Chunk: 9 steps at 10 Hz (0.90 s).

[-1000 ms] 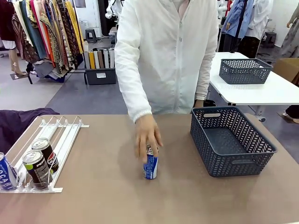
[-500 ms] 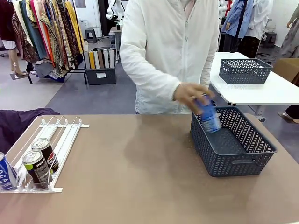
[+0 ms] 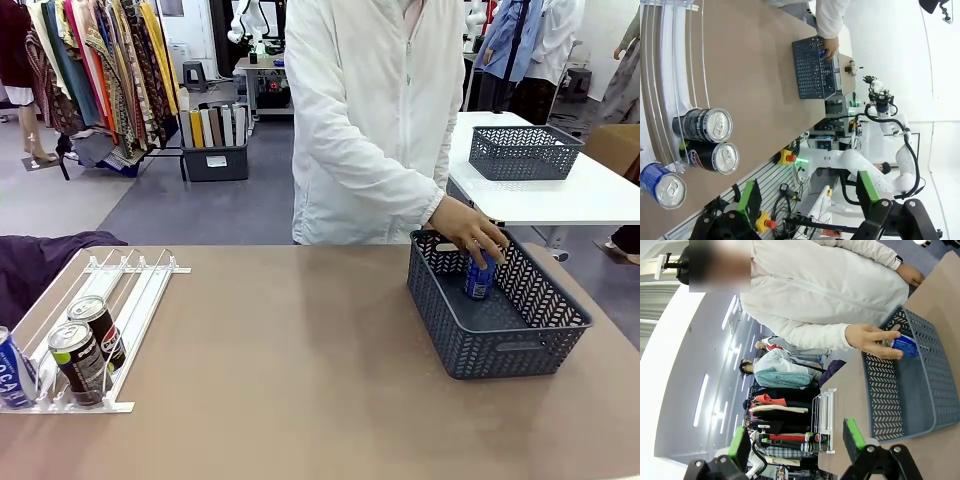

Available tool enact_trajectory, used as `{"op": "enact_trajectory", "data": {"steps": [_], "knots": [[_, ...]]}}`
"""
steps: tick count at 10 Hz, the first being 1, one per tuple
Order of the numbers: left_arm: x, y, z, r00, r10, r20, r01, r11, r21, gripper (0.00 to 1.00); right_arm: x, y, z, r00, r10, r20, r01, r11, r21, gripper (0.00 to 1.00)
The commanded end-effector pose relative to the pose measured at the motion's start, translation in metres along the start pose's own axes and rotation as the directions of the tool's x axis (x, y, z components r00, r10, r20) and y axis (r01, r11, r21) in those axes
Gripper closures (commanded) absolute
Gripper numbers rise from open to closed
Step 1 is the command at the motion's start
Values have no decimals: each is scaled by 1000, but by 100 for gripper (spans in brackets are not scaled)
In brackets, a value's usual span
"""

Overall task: Retrieve and store the cans from the dispenser.
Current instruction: Pick up the last remaining can from one row of the Automatic Can Dispenser and place it in the middle of the table.

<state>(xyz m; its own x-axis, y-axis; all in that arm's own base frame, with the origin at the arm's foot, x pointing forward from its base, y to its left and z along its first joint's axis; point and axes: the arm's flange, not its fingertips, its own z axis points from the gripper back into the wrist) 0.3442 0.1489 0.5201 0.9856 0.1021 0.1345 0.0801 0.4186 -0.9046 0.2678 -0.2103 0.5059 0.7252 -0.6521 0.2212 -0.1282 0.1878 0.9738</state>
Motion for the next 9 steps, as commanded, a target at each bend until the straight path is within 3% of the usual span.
{"op": "enact_trajectory", "data": {"steps": [1, 2, 3, 4, 5, 6, 7, 8, 9], "knots": [[0, 1, 4, 1000, -20, -11, 20, 1000, -6, 0, 2, 3, -3, 1000, 11, 16, -12, 1000, 26, 0], [0, 0, 0, 1000, 0, 0, 0, 1000, 0, 0, 2, 3, -3, 1000, 11, 16, -12, 1000, 26, 0], [-7, -5, -8, 999, -33, -27, 39, 960, 278, 0, 2, 3, -3, 1000, 11, 16, -12, 1000, 26, 0], [-30, -12, -16, 973, -159, -164, 223, 819, 529, 0, 2, 3, -3, 1000, 11, 16, -12, 1000, 26, 0], [-50, -17, -21, 967, -196, -165, 253, 645, 721, 0, 2, 3, -3, 1000, 11, 16, -12, 1000, 26, 0], [-66, -21, -31, 969, -171, -178, 242, 523, 817, 0, 2, 3, -3, 1000, 11, 16, -12, 1000, 26, 0], [-76, -23, -40, 976, -140, -168, 214, 442, 871, 0, 2, 3, -3, 1000, 11, 16, -12, 1000, 26, 0], [-82, -29, -49, 955, -209, -211, 287, 462, 839, 0, 2, 3, -3, 1000, 11, 16, -12, 1000, 26, 0], [-74, -34, -56, 945, -265, -193, 300, 461, 835, 0, 2, 3, -3, 1000, 11, 16, -12, 1000, 26, 0]]}}
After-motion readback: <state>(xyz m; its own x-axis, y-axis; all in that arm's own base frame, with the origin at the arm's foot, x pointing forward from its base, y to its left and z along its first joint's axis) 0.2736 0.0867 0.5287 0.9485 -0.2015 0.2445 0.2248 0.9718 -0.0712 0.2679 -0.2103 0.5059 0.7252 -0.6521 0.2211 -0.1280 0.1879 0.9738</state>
